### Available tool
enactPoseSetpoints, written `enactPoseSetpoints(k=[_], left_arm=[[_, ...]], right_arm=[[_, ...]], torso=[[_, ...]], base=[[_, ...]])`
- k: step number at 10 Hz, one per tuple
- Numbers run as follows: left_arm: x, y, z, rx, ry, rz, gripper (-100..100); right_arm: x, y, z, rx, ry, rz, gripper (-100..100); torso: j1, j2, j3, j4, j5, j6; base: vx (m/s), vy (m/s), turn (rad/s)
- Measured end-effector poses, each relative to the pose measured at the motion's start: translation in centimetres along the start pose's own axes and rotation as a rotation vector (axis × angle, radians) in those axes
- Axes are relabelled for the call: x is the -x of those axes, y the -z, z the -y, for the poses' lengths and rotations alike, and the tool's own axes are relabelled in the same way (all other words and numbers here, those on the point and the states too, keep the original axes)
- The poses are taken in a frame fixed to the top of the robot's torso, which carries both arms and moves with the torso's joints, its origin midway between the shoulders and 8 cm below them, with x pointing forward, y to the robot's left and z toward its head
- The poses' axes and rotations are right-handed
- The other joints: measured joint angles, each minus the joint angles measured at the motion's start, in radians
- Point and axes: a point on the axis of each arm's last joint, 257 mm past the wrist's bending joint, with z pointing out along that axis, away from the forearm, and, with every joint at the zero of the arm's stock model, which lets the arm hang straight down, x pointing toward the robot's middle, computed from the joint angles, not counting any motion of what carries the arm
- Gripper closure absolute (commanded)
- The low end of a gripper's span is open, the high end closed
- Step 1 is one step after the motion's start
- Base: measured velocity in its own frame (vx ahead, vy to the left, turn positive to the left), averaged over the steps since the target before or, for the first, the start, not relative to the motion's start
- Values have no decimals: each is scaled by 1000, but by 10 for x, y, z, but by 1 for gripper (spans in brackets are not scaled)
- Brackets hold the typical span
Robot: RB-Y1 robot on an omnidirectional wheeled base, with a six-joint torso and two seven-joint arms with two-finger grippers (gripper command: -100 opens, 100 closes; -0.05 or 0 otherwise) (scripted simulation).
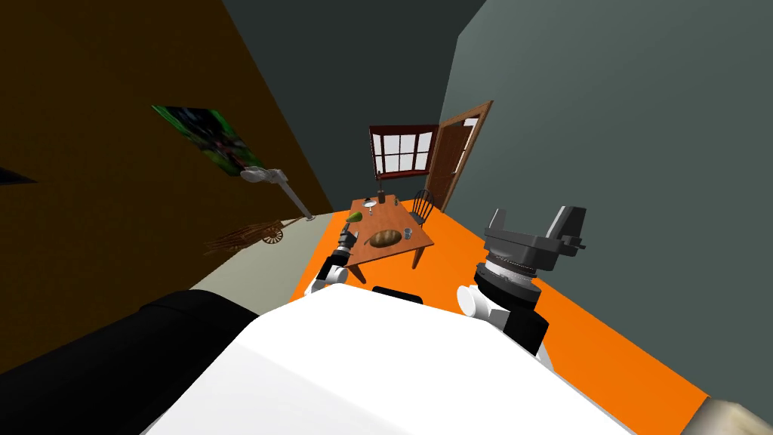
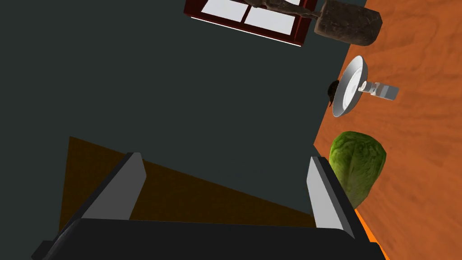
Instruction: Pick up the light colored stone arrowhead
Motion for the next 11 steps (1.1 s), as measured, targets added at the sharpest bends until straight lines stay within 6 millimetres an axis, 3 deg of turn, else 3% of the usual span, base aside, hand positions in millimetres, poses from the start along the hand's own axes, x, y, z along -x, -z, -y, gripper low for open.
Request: enactPoseSetpoints(k=[7, 11], left_arm=[[49, 4, -70, 197, 143, 78, -100], [79, 18, -116, 324, 235, 141, -100]], right_arm=[[0, 0, 0, 0, 0, 0, 0], [0, 0, 0, 0, 0, 0, 0]], torso=[[0, 0, 0, 0, 0, -1], [0, 0, 0, 0, 0, -1]], base=[[-55, 75, -160], [-57, 67, -171]])
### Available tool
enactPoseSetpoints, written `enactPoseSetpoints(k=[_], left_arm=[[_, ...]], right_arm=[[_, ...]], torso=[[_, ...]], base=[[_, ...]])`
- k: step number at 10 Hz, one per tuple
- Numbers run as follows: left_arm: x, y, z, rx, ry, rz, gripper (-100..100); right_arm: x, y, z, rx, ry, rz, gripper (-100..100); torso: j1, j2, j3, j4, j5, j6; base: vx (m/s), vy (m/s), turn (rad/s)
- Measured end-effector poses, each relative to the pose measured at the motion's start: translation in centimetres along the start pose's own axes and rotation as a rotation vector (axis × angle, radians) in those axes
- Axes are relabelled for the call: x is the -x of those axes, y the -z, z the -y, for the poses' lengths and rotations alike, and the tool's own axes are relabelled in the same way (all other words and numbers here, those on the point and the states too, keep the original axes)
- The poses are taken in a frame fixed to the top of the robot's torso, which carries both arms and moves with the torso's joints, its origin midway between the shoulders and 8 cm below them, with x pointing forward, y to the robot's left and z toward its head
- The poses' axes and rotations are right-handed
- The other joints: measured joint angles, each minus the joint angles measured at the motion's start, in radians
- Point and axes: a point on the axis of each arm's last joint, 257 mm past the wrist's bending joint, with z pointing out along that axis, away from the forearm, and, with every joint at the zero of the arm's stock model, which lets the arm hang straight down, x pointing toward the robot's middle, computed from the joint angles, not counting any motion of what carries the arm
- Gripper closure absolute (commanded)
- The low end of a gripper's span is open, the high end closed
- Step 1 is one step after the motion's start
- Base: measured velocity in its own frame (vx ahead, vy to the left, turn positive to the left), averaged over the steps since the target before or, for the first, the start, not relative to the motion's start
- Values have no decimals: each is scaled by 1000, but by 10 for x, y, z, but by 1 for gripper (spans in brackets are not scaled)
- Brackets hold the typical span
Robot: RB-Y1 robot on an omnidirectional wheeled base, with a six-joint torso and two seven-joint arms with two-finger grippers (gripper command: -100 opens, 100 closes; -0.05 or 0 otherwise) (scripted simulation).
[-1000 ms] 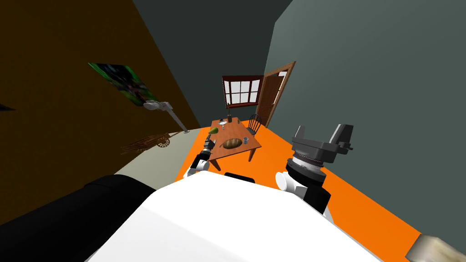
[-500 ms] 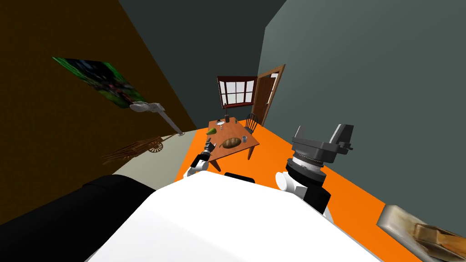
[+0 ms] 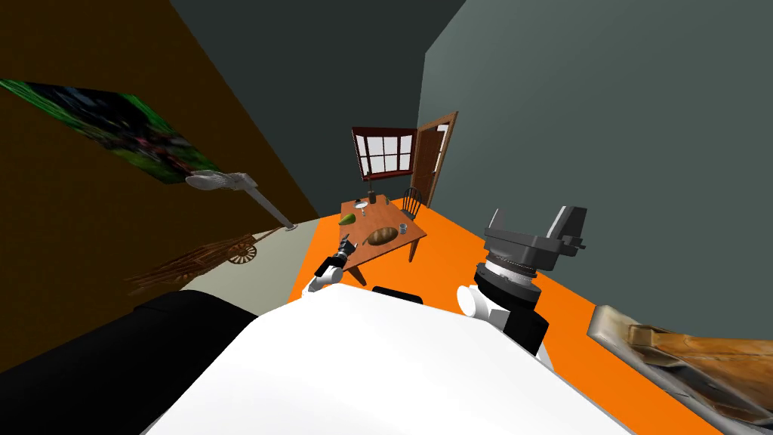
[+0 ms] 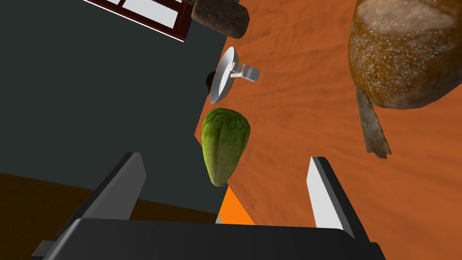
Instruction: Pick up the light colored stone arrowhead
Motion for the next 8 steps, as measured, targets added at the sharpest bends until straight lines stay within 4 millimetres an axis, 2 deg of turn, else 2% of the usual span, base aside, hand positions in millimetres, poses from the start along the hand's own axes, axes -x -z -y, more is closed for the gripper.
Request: enactPoseSetpoints(k=[1, 4, 8], left_arm=[[16, 3, -14, 39, 22, 26, -100], [44, 2, -35, 117, 99, 78, -100], [83, 12, -69, 232, 198, 158, -100]], right_arm=[[0, 0, 0, 0, 0, 0, 0], [0, 0, 0, 0, 0, 0, 0], [0, 0, 0, 0, 0, 0, 0]], torso=[[0, 0, 0, 0, 0, 1], [-1, 0, 0, 0, 0, 0], [-1, -1, -1, 0, 0, 0]], base=[[-46, 51, -104], [-60, 47, -203], [-51, 44, -189]])
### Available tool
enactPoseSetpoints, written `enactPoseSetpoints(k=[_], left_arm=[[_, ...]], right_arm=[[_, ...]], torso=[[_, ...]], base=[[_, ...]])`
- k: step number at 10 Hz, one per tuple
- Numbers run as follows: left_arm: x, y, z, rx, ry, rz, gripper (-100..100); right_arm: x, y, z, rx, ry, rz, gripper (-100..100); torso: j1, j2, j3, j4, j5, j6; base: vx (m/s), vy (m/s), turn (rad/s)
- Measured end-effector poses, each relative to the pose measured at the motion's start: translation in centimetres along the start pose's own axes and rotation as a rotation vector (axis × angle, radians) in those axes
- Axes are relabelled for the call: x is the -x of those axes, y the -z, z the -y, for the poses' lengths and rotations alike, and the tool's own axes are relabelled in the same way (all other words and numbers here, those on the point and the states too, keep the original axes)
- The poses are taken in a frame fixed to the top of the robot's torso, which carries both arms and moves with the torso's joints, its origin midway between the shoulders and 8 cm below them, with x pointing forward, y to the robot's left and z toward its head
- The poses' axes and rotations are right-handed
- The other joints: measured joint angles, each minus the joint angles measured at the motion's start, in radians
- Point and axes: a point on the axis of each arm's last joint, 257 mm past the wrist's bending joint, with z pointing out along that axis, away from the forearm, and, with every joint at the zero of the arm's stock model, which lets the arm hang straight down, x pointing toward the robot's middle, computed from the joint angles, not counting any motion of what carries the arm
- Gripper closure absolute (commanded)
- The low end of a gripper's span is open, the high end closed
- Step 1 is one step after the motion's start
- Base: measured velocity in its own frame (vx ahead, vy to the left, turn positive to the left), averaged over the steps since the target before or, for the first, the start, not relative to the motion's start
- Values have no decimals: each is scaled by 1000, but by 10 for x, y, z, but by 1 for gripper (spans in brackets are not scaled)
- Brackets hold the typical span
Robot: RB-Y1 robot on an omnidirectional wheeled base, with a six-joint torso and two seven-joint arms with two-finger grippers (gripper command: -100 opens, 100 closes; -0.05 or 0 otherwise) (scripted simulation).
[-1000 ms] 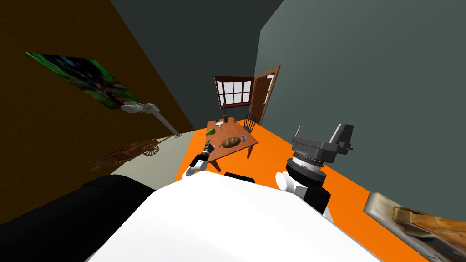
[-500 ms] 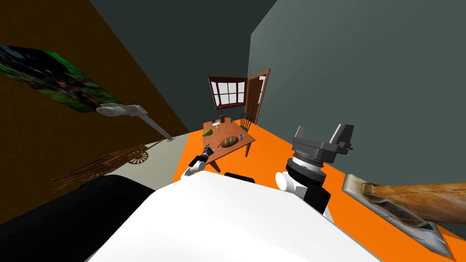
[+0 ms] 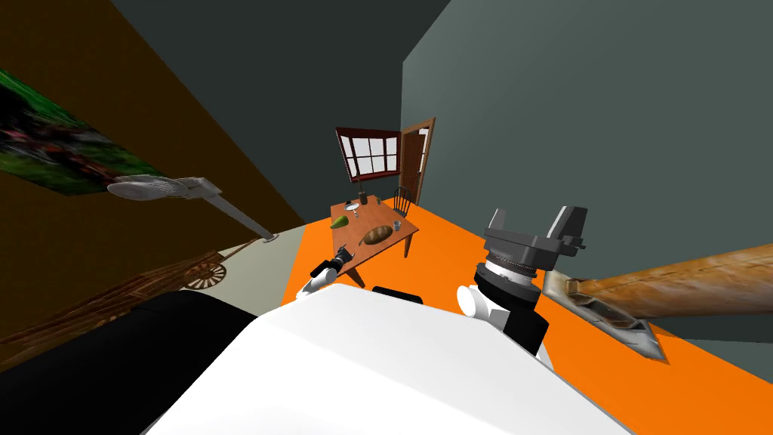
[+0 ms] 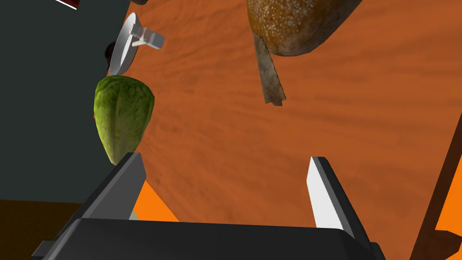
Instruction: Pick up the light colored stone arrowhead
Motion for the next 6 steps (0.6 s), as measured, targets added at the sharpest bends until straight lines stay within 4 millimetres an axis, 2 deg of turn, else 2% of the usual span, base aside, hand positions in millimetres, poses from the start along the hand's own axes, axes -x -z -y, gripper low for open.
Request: enactPoseSetpoints(k=[2, 3, 6], left_arm=[[21, 0, -12, 50, 47, 41, -100], [26, 0, -13, 56, 65, 49, -100], [59, 3, -24, 117, 137, 111, -100]], right_arm=[[0, 0, 0, 0, 0, 0, 0], [0, 0, 0, 0, 0, 0, 0], [0, 0, 0, 0, 0, 0, 0]], torso=[[0, 0, 0, 0, 0, 0], [-1, -2, -1, 0, 0, 0], [0, -1, -1, 0, 0, 1]], base=[[-37, 29, -47], [-26, 20, -210], [-38, 33, -188]])
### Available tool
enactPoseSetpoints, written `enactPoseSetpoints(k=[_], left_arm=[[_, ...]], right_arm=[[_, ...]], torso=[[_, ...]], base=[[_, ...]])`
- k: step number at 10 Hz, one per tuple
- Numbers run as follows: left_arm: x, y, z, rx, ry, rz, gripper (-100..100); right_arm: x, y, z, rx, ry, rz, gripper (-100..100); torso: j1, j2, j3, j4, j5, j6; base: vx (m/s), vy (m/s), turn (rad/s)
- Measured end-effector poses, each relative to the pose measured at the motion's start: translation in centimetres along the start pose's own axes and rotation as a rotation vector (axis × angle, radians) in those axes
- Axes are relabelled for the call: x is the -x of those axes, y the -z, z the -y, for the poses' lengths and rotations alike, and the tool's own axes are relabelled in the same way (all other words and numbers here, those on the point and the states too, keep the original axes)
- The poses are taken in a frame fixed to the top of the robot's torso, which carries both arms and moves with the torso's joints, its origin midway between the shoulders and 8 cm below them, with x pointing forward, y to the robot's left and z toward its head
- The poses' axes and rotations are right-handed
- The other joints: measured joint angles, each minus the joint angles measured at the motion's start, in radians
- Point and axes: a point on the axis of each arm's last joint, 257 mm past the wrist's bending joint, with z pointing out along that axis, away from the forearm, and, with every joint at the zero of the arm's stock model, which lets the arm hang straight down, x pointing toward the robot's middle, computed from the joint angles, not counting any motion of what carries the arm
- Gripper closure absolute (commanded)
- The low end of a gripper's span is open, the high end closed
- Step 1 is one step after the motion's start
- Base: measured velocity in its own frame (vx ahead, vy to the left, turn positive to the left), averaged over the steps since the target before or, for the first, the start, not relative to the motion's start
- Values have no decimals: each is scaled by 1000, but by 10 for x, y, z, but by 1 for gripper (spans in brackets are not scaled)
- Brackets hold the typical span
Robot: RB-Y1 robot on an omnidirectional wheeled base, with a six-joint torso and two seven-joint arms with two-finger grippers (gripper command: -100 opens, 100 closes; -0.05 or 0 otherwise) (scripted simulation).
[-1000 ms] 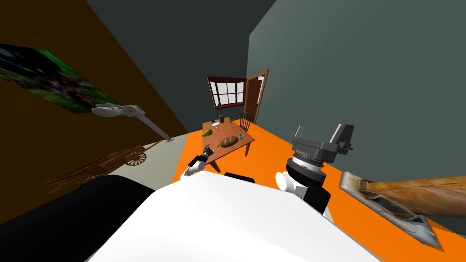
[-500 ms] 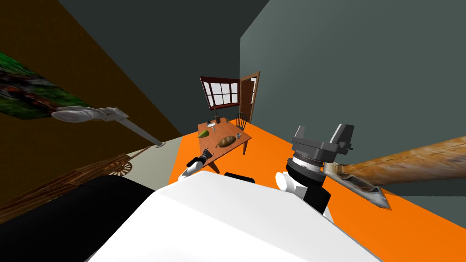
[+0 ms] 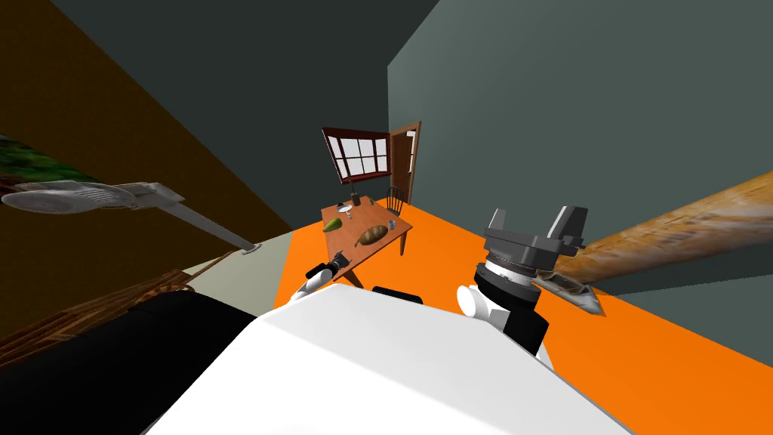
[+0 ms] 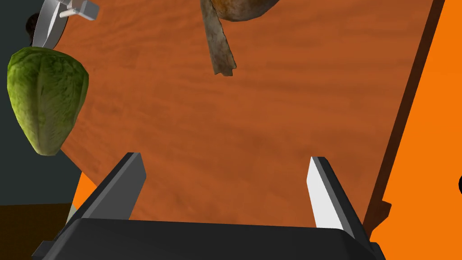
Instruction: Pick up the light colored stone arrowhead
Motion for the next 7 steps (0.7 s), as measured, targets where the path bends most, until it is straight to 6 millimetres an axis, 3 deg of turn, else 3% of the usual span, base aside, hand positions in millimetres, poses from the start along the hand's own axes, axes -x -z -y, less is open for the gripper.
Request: enactPoseSetpoints(k=[5, 7], left_arm=[[49, 1, -9, 81, 135, 96, -100], [68, 4, -13, 109, 173, 138, -100]], right_arm=[[0, 0, 0, 0, 0, 0, 0], [0, 0, 0, 0, 0, 0, 0]], torso=[[0, -1, -1, 0, 0, -1], [0, -2, -1, 0, 0, -1]], base=[[-31, 32, -193], [-12, 19, -43]])
